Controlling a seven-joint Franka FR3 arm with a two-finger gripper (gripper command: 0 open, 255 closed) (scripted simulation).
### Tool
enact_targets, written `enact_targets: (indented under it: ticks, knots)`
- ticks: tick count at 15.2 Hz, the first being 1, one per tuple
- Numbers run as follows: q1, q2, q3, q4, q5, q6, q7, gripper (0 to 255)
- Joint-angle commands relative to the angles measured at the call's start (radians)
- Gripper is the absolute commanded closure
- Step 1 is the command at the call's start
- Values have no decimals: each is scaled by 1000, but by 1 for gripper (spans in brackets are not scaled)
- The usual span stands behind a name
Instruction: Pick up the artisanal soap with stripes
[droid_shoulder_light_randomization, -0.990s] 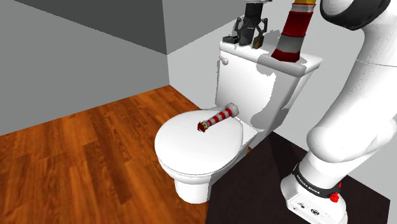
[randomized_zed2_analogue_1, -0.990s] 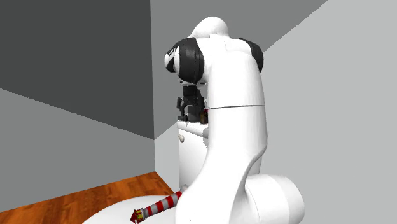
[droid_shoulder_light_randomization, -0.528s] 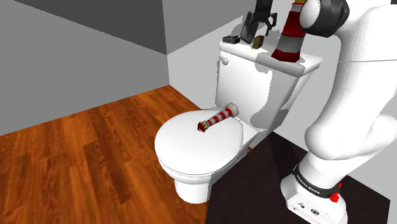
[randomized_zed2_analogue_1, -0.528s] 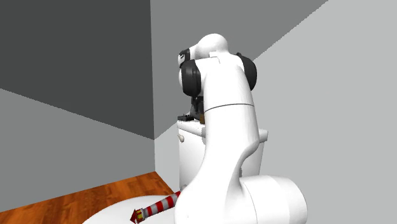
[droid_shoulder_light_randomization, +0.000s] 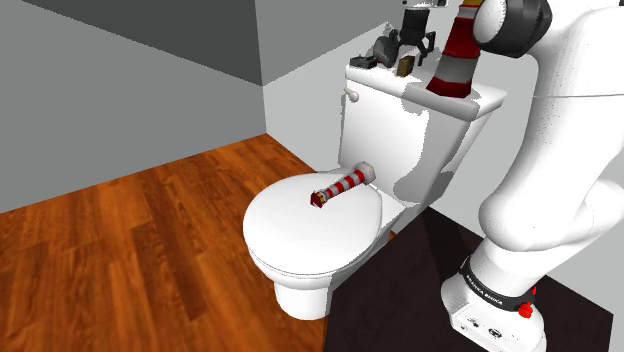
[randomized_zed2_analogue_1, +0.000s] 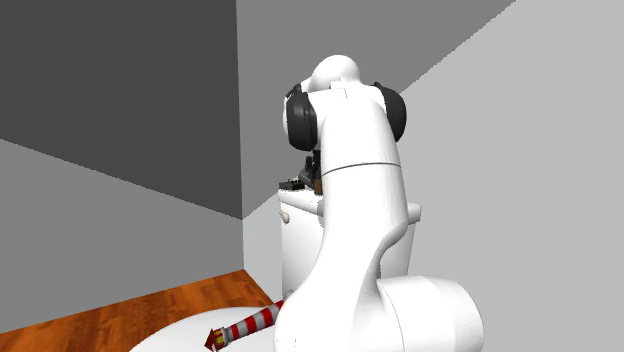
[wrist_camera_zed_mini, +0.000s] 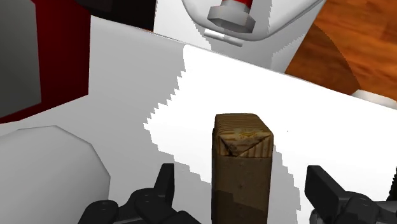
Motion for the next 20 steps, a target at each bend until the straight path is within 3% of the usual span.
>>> enact_targets:
  ticks: [1,2,3,12,20]
  knots:
    - [1,-9,0,-33,-2,25,0,0]
    - [2,-9,0,-33,-2,25,0,0]
    - [2,-8,0,-32,-2,25,0,255]
    - [1,-9,0,-33,-2,25,0,255]
    - [-13,46,-1,161,9,-115,-5,255]
